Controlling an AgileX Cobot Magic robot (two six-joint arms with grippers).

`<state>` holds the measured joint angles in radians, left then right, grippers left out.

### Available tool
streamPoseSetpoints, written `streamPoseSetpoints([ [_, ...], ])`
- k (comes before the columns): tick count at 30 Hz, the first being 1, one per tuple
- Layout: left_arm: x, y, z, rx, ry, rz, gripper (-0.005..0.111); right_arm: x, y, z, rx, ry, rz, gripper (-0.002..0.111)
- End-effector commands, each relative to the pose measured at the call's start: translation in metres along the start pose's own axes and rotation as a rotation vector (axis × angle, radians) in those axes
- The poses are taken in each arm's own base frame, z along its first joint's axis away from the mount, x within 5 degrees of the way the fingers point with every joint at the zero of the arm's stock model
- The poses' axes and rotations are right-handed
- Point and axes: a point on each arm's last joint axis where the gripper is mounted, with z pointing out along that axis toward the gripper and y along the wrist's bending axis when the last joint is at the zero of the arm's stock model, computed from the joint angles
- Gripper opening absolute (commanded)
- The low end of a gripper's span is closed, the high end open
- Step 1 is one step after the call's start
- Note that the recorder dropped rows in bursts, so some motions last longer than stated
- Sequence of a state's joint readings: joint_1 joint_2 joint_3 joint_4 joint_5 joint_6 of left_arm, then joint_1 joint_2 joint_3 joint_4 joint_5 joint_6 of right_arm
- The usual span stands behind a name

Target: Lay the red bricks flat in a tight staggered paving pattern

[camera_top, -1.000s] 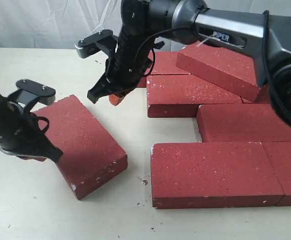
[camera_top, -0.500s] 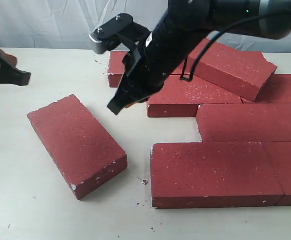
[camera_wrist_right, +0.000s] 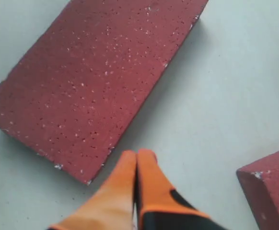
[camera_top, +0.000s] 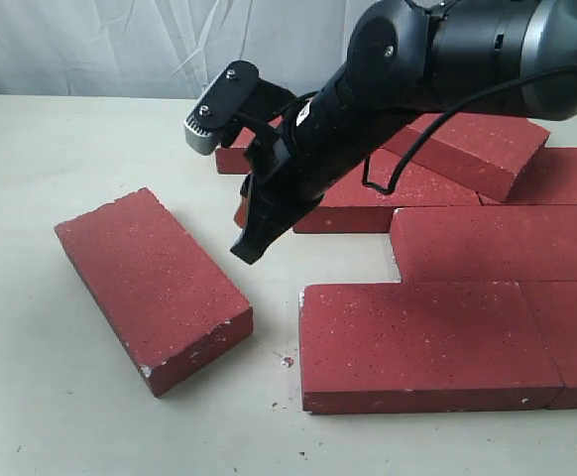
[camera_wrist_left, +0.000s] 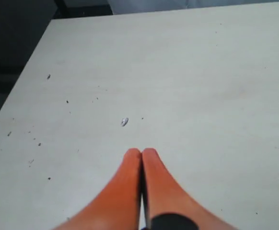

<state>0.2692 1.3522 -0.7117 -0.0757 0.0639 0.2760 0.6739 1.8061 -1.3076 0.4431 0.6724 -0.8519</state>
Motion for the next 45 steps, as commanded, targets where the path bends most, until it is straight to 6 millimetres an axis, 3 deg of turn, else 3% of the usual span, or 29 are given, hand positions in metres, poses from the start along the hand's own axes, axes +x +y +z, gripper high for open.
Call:
streamPoseSetpoints([
  [1, 0.011, 0.001, 0.029, 0.000, 0.056, -0.013, 0.000, 0.007, -0.002, 0.006, 0.012, 0.054, -0.045, -0.001],
  [4, 0.009, 0.001, 0.049, 0.008, 0.086, -0.011, 0.000, 0.012, 0.002, 0.010, -0.038, 0.103, 0.023, -0.001],
  [7, 0.012, -0.009, 0.072, 0.050, 0.171, -0.003, 0.000, 0.015, 0.019, 0.011, -0.189, 0.159, 0.064, -0.001],
  [11, 0.009, -0.038, 0.096, 0.147, 0.292, 0.071, 0.000, 0.016, 0.039, 0.023, -0.298, 0.216, -0.003, -0.001],
  [16, 0.002, -0.071, 0.121, 0.215, 0.297, 0.131, 0.000, 0.020, 0.061, 0.052, -0.341, 0.306, -0.082, -0.001],
  [19, 0.002, -0.084, 0.138, 0.244, 0.333, 0.128, 0.000, 0.018, 0.067, 0.056, -0.323, 0.407, -0.192, -0.001],
  [22, 0.003, -0.100, 0.149, 0.280, 0.370, 0.141, 0.000, 0.019, 0.072, 0.058, -0.330, 0.455, -0.168, -0.001],
  [30, -0.001, -0.135, 0.161, 0.359, 0.356, 0.201, 0.000, 0.015, 0.067, 0.073, -0.266, 0.374, -0.166, -0.001],
  [45, 0.010, -0.142, 0.161, 0.406, 0.451, 0.228, 0.000, 0.012, 0.062, 0.087, -0.216, 0.306, -0.155, -0.001],
])
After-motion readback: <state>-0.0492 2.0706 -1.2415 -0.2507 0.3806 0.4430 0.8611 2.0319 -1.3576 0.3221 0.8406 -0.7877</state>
